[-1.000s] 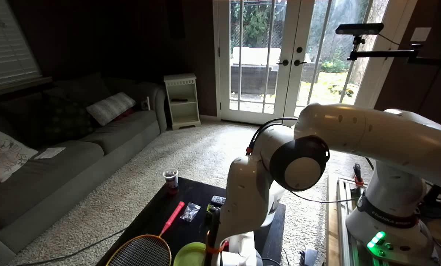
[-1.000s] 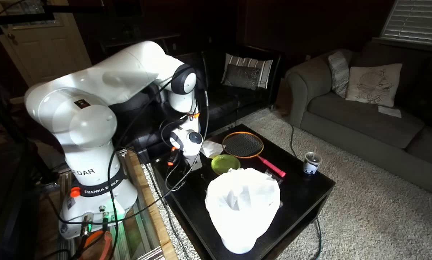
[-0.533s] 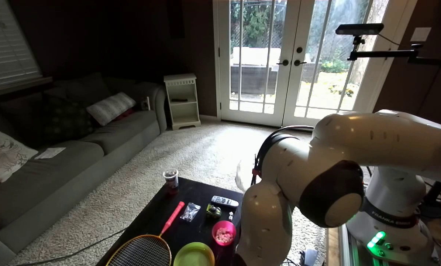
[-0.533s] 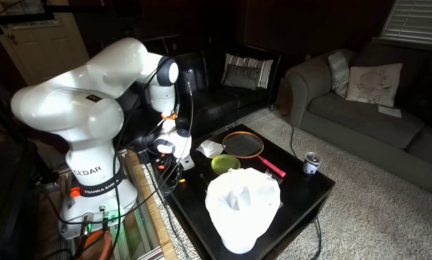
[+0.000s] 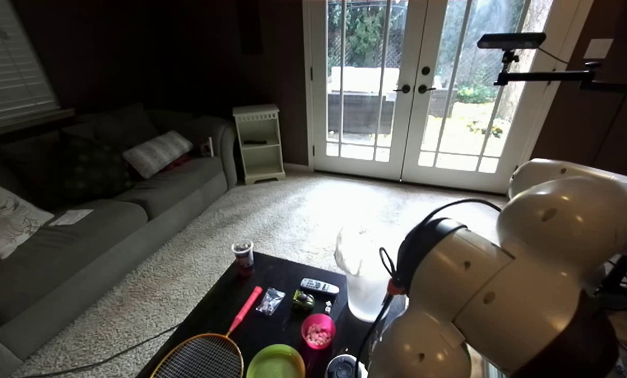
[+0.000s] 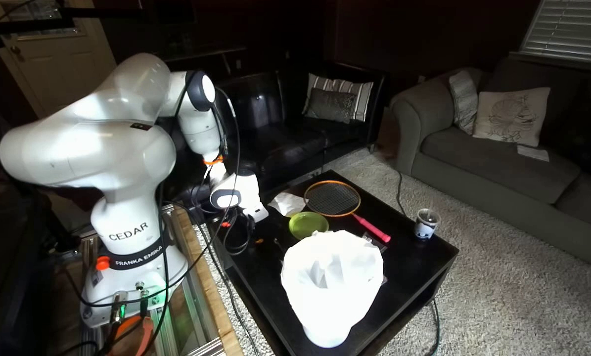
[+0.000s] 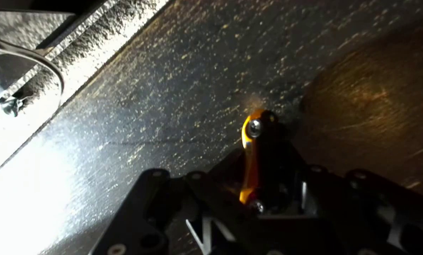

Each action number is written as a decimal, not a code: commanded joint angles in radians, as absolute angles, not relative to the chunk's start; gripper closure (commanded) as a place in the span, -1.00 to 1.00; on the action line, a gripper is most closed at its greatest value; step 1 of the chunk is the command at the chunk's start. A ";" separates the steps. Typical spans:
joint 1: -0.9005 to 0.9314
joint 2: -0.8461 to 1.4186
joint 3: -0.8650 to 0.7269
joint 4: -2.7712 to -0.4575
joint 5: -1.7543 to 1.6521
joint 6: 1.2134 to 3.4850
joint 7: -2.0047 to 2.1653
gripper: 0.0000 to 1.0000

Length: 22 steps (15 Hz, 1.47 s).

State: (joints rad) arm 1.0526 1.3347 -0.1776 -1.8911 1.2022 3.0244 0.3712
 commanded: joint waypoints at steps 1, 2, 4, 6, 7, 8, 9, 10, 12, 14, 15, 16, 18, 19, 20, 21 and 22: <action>1.215 1.404 -0.309 -1.863 1.112 2.951 0.566 0.85; 1.258 1.425 -0.342 -1.858 1.089 2.931 0.612 0.85; 1.344 1.470 -0.410 -1.843 1.043 2.884 0.710 0.85; 1.412 1.514 -0.462 -1.821 1.001 2.835 0.790 0.85; 1.443 1.536 -0.484 -1.810 0.982 2.811 0.826 0.85; 1.468 1.554 -0.501 -1.798 0.965 2.788 0.856 0.85; 1.448 1.492 -0.480 -1.861 0.856 2.821 0.913 0.85; 1.467 1.504 -0.492 -1.855 0.815 2.809 0.950 0.85; 1.477 1.504 -0.499 -1.851 0.714 2.796 1.028 0.85; 1.477 1.503 -0.504 -1.845 0.619 2.785 1.095 0.85; 1.476 1.502 -0.506 -1.841 0.571 2.778 1.127 0.85; 1.474 1.502 -0.507 -1.837 0.523 2.771 1.160 0.85; 1.459 1.502 -0.500 -1.824 0.439 2.763 1.221 0.85; 1.454 1.502 -0.498 -1.818 0.397 2.758 1.256 0.85; 1.441 1.502 -0.491 -1.810 0.347 2.753 1.298 0.85; 1.434 1.502 -0.487 -1.804 0.309 2.749 1.333 0.81; 1.432 1.502 -0.486 -1.800 0.269 2.744 1.376 0.85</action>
